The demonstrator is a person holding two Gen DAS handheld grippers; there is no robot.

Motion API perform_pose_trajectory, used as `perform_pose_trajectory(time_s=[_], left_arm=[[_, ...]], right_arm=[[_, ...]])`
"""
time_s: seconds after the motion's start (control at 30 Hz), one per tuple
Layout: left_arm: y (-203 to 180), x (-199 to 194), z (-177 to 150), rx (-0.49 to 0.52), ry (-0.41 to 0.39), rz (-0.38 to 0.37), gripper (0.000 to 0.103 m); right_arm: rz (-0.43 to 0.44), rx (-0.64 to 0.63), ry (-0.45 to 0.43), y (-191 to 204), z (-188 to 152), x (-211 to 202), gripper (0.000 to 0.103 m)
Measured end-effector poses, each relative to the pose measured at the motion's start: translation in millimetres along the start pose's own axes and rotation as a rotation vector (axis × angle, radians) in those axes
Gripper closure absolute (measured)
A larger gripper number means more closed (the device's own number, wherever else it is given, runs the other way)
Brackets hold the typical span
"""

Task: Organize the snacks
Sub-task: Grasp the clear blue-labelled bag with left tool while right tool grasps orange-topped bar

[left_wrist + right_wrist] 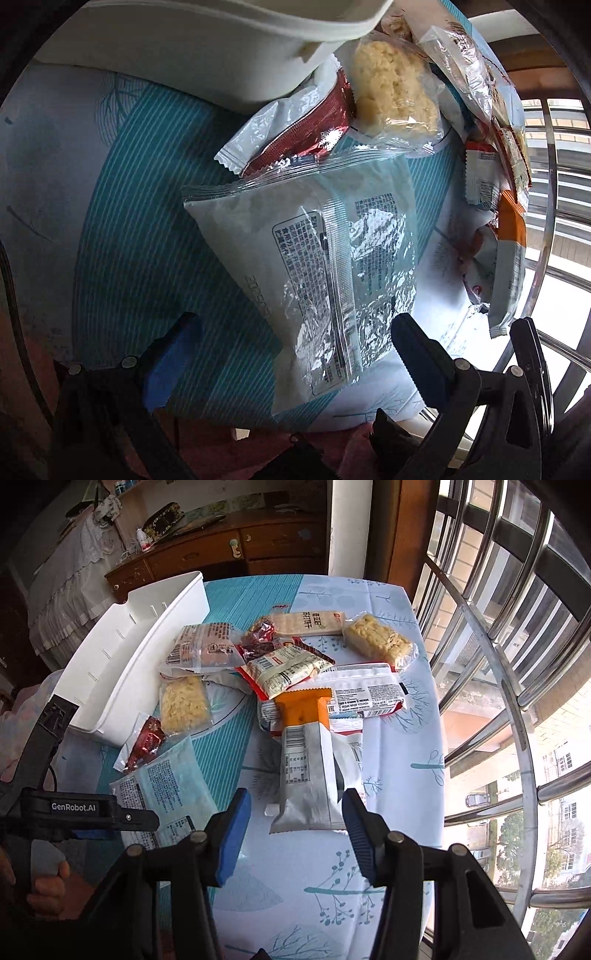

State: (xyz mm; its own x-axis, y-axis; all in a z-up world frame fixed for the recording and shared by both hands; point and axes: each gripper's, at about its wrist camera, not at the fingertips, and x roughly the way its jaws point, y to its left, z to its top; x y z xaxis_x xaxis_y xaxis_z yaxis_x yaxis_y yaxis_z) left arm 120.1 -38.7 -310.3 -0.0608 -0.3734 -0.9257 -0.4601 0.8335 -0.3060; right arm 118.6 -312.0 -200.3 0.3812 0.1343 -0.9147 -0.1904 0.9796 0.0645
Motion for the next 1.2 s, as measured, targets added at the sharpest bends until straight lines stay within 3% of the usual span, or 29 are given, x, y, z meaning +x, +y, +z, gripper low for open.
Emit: perform_pose_trajectory(time_s=[0.2, 0.4, 0.5, 0.63, 0.7, 1.03, 1.2], left_arm=[[-3, 18, -1, -0.006, 0.004, 0.002, 0.006], [-12, 34, -9, 0.004, 0.001, 0.025, 0.010], [-14, 30, -10, -0.014, -0.003, 0.032, 0.015], [-15, 21, -10, -0.042, 0.004, -0.061, 0.047], [-18, 21, -12, -0.034, 0.003, -0.046, 0.047], [-20, 9, -10, -0.098, 0.000, -0.069, 0.072], [-26, 1, -12, -0.123, -0.015, -0.088, 0.079]], right_arm=[[-0.004, -0.025, 0.025, -6, 1, 19, 0.051], [-0.005, -0.036, 0.040, -4, 2, 32, 0.064], [-0.003, -0.036, 0.032, -4, 2, 33, 0.065], [-0.001, -0.037, 0.030, -4, 2, 33, 0.067], [0.000, -0.037, 0.030, -3, 3, 33, 0.068], [0.013, -0.015, 0.022, -5, 9, 27, 0.070], [0.013, -0.031, 0.023, -6, 13, 17, 0.071]])
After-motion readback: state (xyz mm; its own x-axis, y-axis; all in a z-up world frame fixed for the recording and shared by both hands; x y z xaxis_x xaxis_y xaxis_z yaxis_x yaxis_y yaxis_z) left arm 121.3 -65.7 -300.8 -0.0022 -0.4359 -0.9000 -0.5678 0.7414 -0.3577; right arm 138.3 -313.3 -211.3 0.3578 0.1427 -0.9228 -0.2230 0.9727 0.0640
